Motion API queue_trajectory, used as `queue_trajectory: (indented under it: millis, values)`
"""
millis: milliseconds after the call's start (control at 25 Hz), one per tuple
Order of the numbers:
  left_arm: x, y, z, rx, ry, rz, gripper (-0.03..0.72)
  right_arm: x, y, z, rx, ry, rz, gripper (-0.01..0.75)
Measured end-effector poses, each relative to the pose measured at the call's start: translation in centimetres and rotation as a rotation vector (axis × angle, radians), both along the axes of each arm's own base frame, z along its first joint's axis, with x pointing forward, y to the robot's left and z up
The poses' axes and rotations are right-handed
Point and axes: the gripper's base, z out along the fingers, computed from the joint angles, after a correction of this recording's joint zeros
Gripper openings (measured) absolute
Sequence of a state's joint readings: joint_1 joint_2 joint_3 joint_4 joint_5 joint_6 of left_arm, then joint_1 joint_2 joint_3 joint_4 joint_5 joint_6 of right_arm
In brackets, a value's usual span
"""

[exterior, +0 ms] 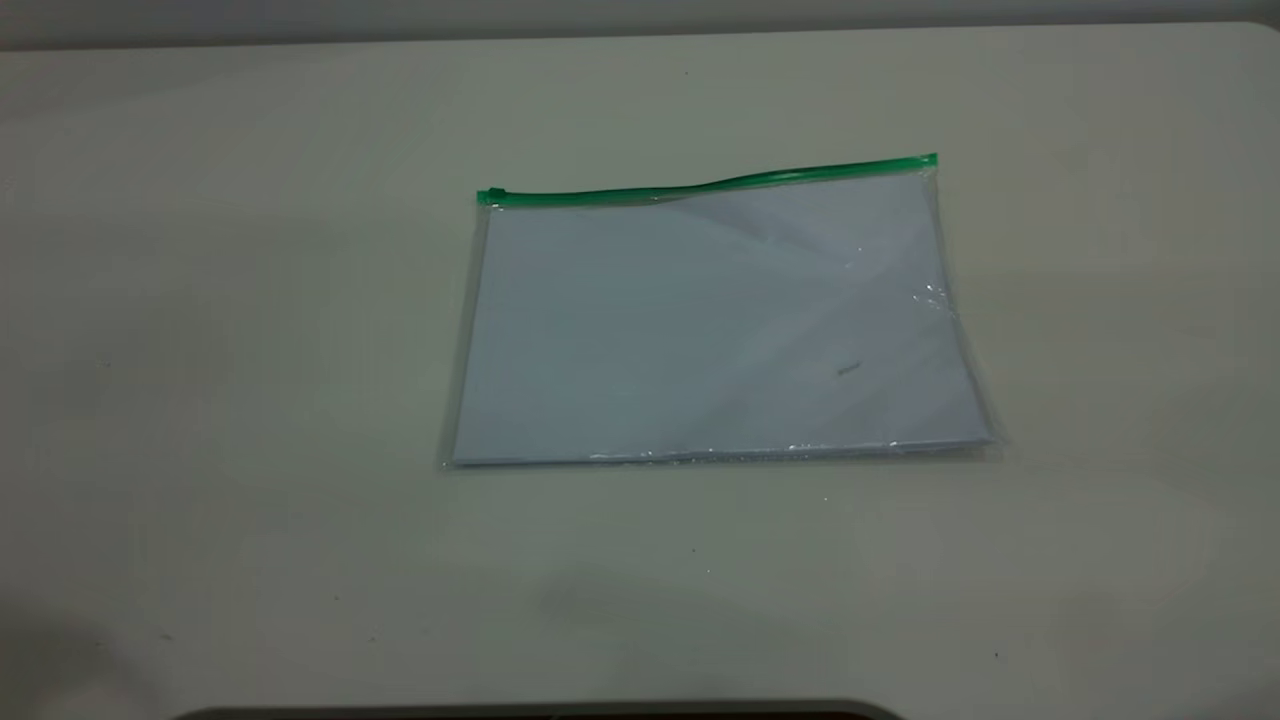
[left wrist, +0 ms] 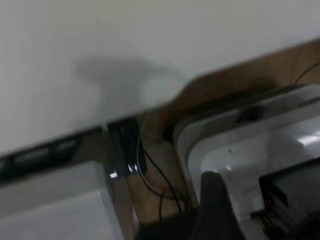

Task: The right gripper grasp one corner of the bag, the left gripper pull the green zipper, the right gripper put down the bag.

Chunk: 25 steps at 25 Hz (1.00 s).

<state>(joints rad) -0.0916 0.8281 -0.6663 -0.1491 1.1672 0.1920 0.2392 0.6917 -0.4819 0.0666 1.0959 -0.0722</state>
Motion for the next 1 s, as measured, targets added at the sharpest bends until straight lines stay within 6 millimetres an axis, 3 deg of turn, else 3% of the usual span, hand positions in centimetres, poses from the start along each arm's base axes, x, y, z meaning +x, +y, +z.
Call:
queue_trajectory:
  millis: [160, 440, 760, 1000]
  values:
    - [-3.5, 0.7, -1.7, 0.031, -0.064, 0.047, 0.59, -0.2, -0.1, 0.2, 0.005, -0.024, 0.0, 0.537]
    - [-7.3, 2.5, -1.2, 0.135, -0.336, 0.122, 0.59, -0.3, 0.2, 0.3, 0.034, -0.024, -0.004, 0.537]
    - [-9.7, 2.6, -1.3, 0.079, -0.528, 0.172, 0.59, -0.5, 0.1, 0.4, 0.039, -0.045, -0.003, 0.537]
    - [-10.5, 2.7, -1.3, 0.065, -0.588, 0.177, 0.59, -3.4, -1.2, 2.1, 0.097, -0.277, -0.133, 0.537]
